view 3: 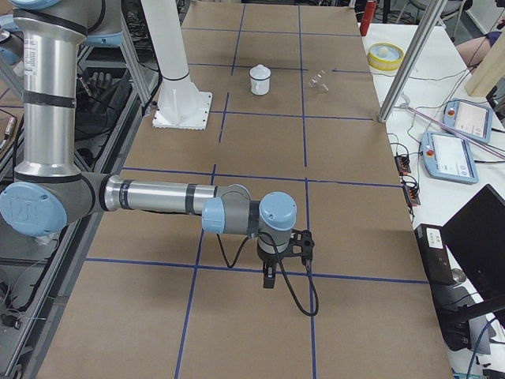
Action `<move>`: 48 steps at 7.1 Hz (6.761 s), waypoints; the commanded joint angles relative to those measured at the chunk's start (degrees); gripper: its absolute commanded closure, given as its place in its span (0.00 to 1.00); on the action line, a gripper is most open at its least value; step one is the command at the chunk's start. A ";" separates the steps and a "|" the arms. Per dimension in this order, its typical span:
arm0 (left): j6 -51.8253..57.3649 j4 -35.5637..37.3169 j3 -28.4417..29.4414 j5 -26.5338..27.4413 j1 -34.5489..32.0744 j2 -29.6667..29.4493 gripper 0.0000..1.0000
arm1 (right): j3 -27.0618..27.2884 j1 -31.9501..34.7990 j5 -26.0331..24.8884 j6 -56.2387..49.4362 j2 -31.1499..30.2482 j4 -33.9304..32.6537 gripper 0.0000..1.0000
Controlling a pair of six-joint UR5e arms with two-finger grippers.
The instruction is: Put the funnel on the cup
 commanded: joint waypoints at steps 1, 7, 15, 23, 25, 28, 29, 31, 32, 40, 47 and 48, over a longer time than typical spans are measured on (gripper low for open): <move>0.85 -0.03 -1.63 0.13 0.02 0.56 0.00 | 0.04 0.00 0.00 0.00 0.00 0.00 0.00; -1.78 -0.65 -1.73 0.30 0.19 0.84 0.00 | 0.04 0.00 0.00 0.00 0.00 0.00 0.00; -54.85 -3.11 -25.86 0.83 27.11 -0.73 0.00 | 0.04 0.00 0.00 0.00 0.00 0.00 0.00; -90.72 8.23 -19.84 19.55 60.57 -28.43 0.14 | 0.04 0.00 0.00 0.00 0.00 0.00 0.00; -93.25 8.23 -19.75 19.29 62.85 -29.05 0.20 | 0.04 0.00 0.00 0.00 0.00 0.00 0.00; -94.15 8.14 -20.01 19.64 63.56 -29.14 0.31 | 0.04 0.00 0.00 0.00 0.00 0.00 0.00; -93.98 8.14 -19.58 19.73 63.56 -29.14 0.32 | -0.05 0.00 0.00 0.00 0.00 0.00 0.00; -93.98 8.05 -19.14 19.55 63.65 -29.14 0.32 | 0.04 0.00 0.00 0.00 0.00 0.00 0.00; -93.80 8.05 -18.96 19.55 63.65 -29.14 0.36 | -0.05 0.00 0.00 0.00 0.00 0.00 0.00; -91.28 17.71 -30.10 20.51 55.22 -29.49 1.00 | -0.05 0.00 0.00 0.00 0.00 0.00 0.00; -92.66 -15.06 -14.93 19.46 59.69 -11.53 1.00 | 0.04 0.00 0.00 0.00 0.00 0.00 0.00; -92.66 -14.89 -14.48 19.46 61.00 -11.64 1.00 | 0.04 0.00 0.00 0.00 0.00 0.00 0.00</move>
